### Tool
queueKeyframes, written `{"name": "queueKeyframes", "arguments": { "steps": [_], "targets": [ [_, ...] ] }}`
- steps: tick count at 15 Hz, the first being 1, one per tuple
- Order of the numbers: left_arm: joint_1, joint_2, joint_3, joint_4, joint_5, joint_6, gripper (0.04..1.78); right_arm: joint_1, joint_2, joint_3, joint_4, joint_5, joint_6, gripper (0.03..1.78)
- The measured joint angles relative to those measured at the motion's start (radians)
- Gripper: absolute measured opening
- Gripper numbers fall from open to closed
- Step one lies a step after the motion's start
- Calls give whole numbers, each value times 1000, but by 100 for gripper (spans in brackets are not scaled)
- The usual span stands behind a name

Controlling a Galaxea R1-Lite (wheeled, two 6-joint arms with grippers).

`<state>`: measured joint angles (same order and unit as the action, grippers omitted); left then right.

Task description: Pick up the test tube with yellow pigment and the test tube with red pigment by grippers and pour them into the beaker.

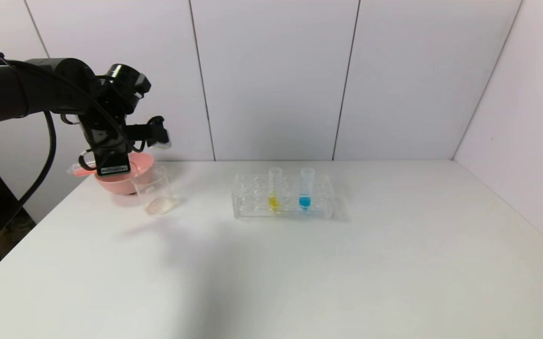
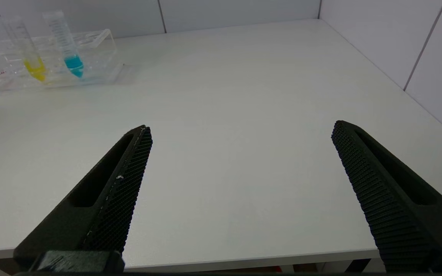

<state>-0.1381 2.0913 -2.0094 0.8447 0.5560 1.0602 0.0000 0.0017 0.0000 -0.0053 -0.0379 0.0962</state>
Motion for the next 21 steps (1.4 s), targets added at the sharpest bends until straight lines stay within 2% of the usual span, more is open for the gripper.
{"name": "queueKeyframes", "arguments": {
  "steps": [5,11,14,18,21],
  "targets": [
    [-40,21,0,-30,159,27,43,0,0,0,0,0,0,171],
    [-82,39,0,-55,252,64,43,0,0,0,0,0,0,171],
    [-104,51,0,-54,330,81,43,0,0,0,0,0,0,171],
    [-131,63,0,-43,385,94,43,0,0,0,0,0,0,171],
    [-135,54,1,-50,380,88,43,0,0,0,0,0,0,171]
  ]
}}
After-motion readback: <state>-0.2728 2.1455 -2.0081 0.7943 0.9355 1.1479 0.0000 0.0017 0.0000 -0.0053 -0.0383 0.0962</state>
